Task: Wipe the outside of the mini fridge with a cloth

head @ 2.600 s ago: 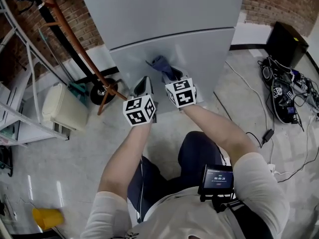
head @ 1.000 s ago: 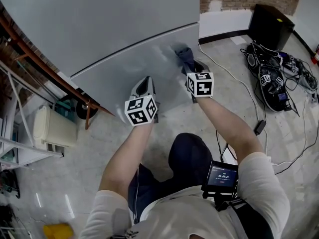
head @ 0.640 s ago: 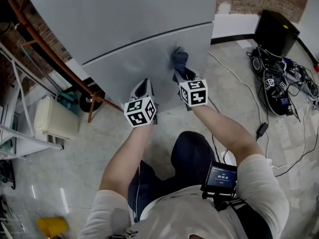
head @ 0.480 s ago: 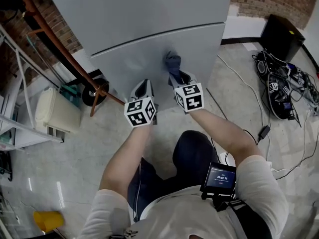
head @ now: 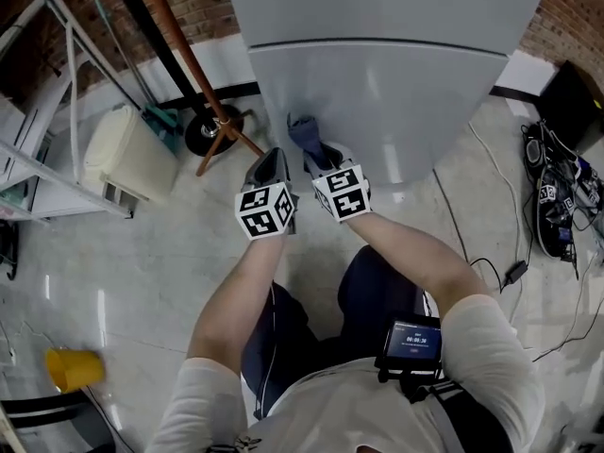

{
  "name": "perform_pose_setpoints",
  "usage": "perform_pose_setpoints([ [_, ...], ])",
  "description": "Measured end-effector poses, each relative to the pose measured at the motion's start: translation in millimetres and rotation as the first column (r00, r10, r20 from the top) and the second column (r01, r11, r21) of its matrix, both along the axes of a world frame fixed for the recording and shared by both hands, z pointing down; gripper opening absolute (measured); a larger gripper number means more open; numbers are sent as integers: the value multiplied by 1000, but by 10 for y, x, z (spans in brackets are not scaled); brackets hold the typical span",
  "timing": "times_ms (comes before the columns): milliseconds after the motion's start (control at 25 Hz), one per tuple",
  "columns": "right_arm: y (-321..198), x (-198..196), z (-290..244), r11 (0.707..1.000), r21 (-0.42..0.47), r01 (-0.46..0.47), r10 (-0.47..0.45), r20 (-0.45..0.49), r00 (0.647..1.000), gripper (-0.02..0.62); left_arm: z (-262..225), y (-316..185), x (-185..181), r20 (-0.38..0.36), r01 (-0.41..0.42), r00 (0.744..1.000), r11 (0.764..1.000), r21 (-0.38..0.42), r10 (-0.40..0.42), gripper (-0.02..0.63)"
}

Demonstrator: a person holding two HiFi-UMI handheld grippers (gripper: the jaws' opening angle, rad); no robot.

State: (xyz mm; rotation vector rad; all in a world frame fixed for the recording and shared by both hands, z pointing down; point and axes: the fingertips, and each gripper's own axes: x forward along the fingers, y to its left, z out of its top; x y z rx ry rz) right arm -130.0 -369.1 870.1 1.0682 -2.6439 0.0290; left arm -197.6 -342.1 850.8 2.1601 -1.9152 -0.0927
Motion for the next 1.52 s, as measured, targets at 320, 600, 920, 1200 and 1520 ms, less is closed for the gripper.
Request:
perform_pose_setpoints([
  [320, -32, -569, 388, 998, -65, -6, 5, -14, 1000, 110, 166, 325, -554, 7, 76, 997, 997, -29, -76, 3],
  [600, -125, -580, 442, 996, -82, -41, 41, -9, 999, 110, 242, 417, -637, 16, 81, 997, 996, -40, -80, 3],
  [920, -200, -217, 408, 994, -79, -72, 72, -9, 997, 110, 250, 227, -209, 14, 8, 1000, 999, -53, -7, 3],
  [1200, -313, 393, 409, 988, -73, -137, 137, -7, 991, 110, 245, 40, 333, 19, -70, 997, 996, -51, 71, 3],
  [1520, -472, 1099, 425, 976, -71, -207, 206, -12, 978, 110, 273, -162, 918, 22, -145, 989, 988, -59, 147, 3],
])
